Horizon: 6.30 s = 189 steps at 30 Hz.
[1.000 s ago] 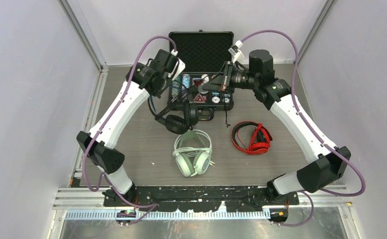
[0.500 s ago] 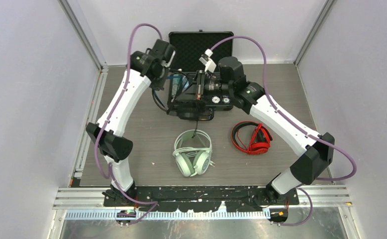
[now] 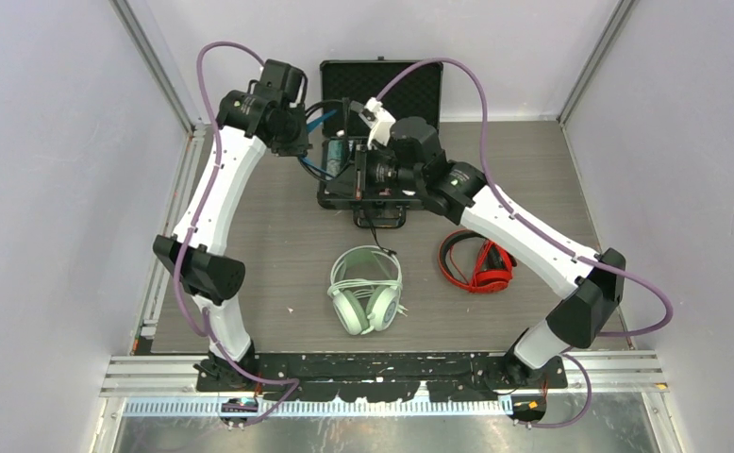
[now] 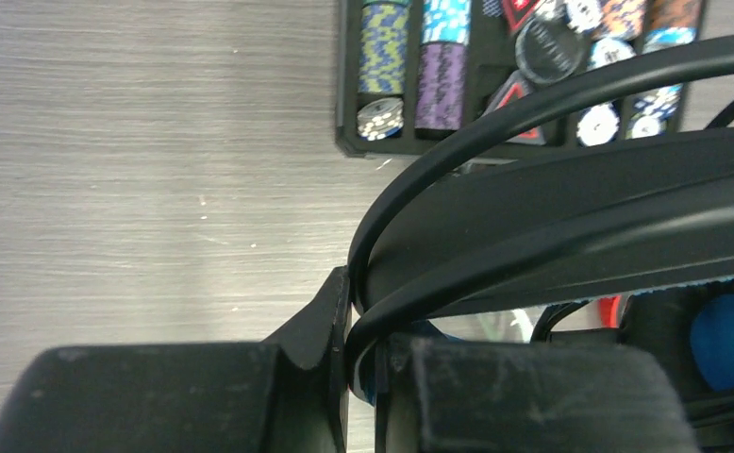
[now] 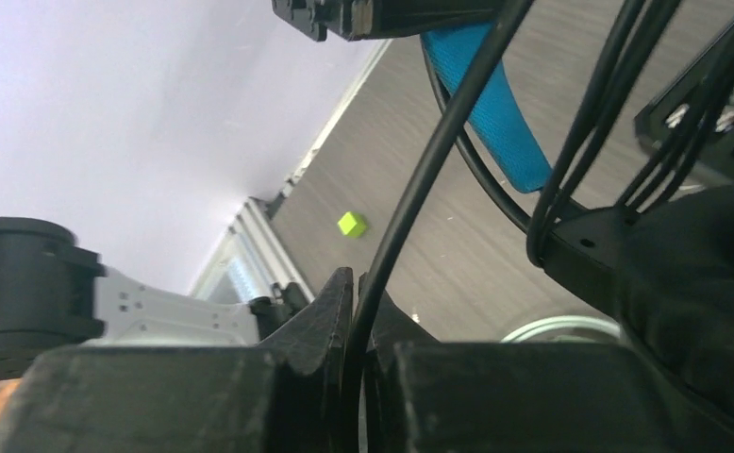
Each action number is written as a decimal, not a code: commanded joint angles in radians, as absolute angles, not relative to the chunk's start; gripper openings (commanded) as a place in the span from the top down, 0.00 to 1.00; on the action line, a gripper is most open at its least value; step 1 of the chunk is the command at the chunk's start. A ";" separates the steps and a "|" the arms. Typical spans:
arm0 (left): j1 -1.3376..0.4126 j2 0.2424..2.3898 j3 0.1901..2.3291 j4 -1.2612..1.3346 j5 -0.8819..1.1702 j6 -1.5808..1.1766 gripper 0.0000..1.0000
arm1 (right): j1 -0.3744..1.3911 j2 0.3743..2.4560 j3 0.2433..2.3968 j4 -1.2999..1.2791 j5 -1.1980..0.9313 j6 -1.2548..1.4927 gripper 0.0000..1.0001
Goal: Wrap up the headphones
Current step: Wrap the headphones cable around the headphones.
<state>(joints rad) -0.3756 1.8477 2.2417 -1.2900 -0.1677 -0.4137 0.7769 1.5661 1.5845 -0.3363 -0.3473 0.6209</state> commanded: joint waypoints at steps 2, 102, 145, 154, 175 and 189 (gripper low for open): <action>-0.364 1.758 2.279 -1.118 -0.089 -0.590 1.00 | 0.819 1.528 1.547 -0.214 -0.189 0.377 0.88; -0.426 1.664 2.437 -1.164 -0.084 -0.635 1.00 | 0.819 1.485 0.864 0.856 -0.078 0.022 0.43; -0.427 1.662 2.496 -1.155 -0.033 -0.647 1.00 | 0.818 1.857 0.813 1.319 -0.215 0.043 0.48; -0.426 1.649 2.496 -1.168 -0.050 -0.643 1.00 | 0.807 1.857 0.818 1.284 -0.207 0.005 0.99; -0.376 1.633 2.563 -1.132 -0.198 -0.626 1.00 | 0.760 1.798 0.626 1.396 -0.154 0.096 1.00; -0.341 1.524 2.362 -1.067 0.233 -0.454 1.00 | 0.584 1.754 0.641 1.298 -0.198 0.331 1.00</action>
<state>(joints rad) -0.3466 1.6646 2.4493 -1.2747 -0.0624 -0.5144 0.6601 1.8072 0.6231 1.4170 -0.1776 0.2245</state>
